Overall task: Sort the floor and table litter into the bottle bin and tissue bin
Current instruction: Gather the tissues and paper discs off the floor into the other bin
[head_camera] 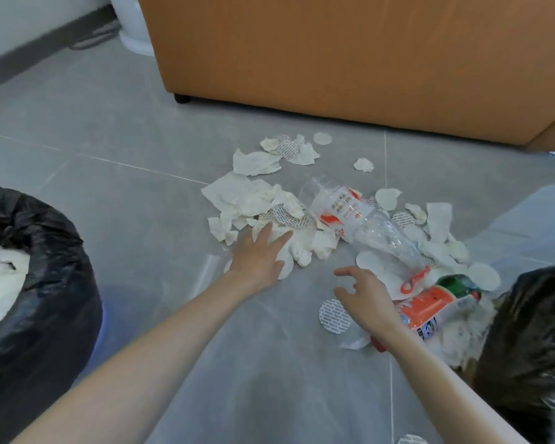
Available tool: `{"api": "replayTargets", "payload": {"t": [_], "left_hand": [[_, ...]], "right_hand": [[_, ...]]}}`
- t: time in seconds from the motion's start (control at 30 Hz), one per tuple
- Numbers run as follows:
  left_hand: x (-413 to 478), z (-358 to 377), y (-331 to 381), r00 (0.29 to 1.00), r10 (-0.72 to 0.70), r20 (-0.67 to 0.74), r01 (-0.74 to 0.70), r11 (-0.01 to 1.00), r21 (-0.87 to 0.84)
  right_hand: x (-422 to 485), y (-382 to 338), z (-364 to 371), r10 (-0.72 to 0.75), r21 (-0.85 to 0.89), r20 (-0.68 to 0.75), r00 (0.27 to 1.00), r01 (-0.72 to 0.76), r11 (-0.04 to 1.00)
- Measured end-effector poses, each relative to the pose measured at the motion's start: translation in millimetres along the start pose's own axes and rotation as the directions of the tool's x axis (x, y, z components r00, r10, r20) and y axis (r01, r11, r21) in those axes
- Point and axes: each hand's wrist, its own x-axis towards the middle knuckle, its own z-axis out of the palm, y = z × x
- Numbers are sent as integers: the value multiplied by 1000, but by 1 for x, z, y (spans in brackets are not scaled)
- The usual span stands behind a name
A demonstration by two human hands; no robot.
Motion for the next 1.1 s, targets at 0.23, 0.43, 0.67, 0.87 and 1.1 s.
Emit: {"api": "replayTargets", "payload": {"t": [0.23,0.43,0.67,0.87,1.1], "left_hand": [[23,27,12,997,30,78,-28,999,-30],[-4,47,10,992,-63,-113,48,990,-134],[-14,43,19,942,-163,-292,118,979,-165],[-8,45,24,988,-132,-86,106,961,-255],[-29,58,6,997,-72,-11,69,984,-166]], "right_hand": [[23,-3,2,8,-21,-71,997,-9,1000],[25,1,2,48,-136,-179,983,-73,988],[29,23,-6,298,-231,-83,951,-309,922],[34,41,0,340,-306,34,940,-314,899],[16,35,25,90,-384,-19,996,-91,919]]}}
